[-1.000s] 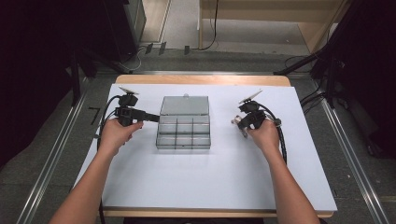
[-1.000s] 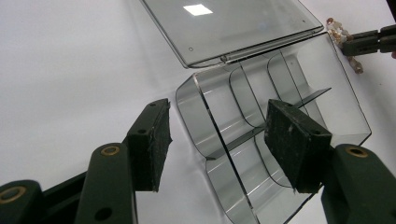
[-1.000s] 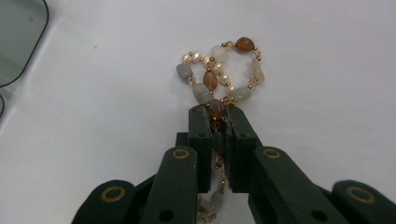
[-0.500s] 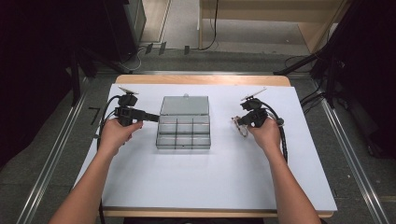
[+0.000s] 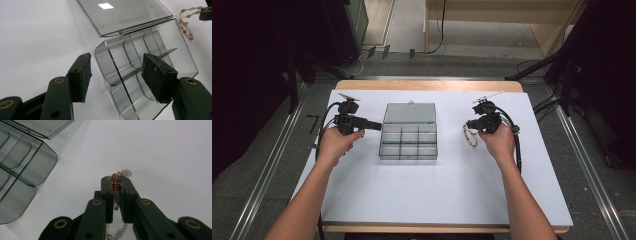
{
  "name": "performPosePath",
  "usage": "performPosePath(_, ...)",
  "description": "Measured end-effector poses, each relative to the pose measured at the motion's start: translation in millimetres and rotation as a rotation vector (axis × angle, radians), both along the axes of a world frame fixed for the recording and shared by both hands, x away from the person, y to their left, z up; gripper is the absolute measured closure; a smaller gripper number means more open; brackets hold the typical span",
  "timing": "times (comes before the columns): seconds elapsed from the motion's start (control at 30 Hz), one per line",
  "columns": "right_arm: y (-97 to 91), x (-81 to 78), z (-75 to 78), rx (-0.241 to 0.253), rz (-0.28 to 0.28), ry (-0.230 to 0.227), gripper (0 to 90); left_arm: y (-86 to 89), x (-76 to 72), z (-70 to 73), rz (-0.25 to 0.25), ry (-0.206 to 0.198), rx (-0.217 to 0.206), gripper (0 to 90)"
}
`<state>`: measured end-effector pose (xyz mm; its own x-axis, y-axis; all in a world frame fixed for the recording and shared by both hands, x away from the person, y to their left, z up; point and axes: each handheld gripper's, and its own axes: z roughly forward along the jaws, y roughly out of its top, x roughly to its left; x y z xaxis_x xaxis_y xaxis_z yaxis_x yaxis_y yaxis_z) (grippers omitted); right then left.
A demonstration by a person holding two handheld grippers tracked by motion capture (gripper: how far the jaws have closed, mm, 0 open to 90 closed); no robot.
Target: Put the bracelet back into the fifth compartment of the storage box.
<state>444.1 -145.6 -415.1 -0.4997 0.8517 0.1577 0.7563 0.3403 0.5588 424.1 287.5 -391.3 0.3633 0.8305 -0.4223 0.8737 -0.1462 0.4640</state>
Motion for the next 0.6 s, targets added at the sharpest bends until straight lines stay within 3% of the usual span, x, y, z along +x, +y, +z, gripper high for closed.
performPosePath(0.6,-7.0,-19.2,39.2,0.071,0.030,-0.150,84.7,1.5,0.2,0.3,0.004,0.000,-0.004,41.8)
